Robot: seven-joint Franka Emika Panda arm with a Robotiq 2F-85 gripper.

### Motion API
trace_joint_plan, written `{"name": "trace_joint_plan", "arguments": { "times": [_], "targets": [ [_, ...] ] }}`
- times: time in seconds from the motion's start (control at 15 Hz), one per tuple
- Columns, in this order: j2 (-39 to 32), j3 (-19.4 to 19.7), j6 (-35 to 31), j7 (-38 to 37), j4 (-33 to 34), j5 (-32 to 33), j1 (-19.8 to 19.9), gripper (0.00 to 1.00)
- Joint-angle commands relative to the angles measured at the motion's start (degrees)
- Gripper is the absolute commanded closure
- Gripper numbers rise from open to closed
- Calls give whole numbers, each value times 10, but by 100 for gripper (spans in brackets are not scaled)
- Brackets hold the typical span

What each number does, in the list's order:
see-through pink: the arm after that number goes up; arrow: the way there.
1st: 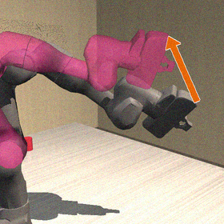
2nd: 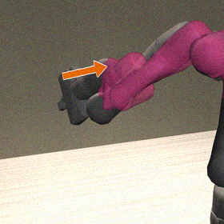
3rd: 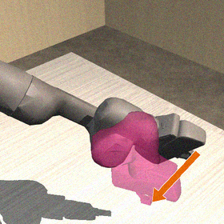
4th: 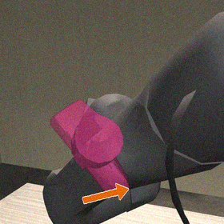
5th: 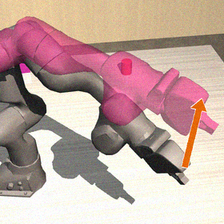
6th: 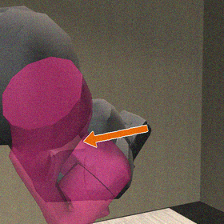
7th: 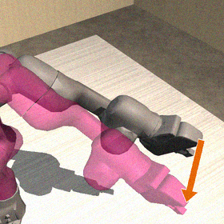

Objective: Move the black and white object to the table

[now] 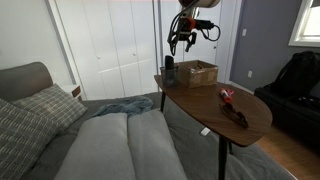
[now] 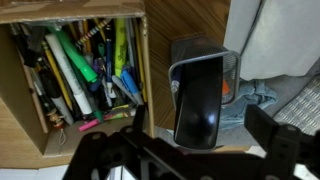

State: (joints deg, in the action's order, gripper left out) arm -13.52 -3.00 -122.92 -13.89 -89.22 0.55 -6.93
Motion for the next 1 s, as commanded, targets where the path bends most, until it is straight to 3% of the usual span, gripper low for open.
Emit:
{"name": "trace_joint_plan", "arguments": {
  "times": [0.0,0.4,0.93],
  "targets": [
    [-68,1,-25,-30,69,-10,-2,0],
    [-150,2,-29,-4,159,-10,-1,0],
    [-194,4,-38,-2,209,-8,-8,0]
  ]
}}
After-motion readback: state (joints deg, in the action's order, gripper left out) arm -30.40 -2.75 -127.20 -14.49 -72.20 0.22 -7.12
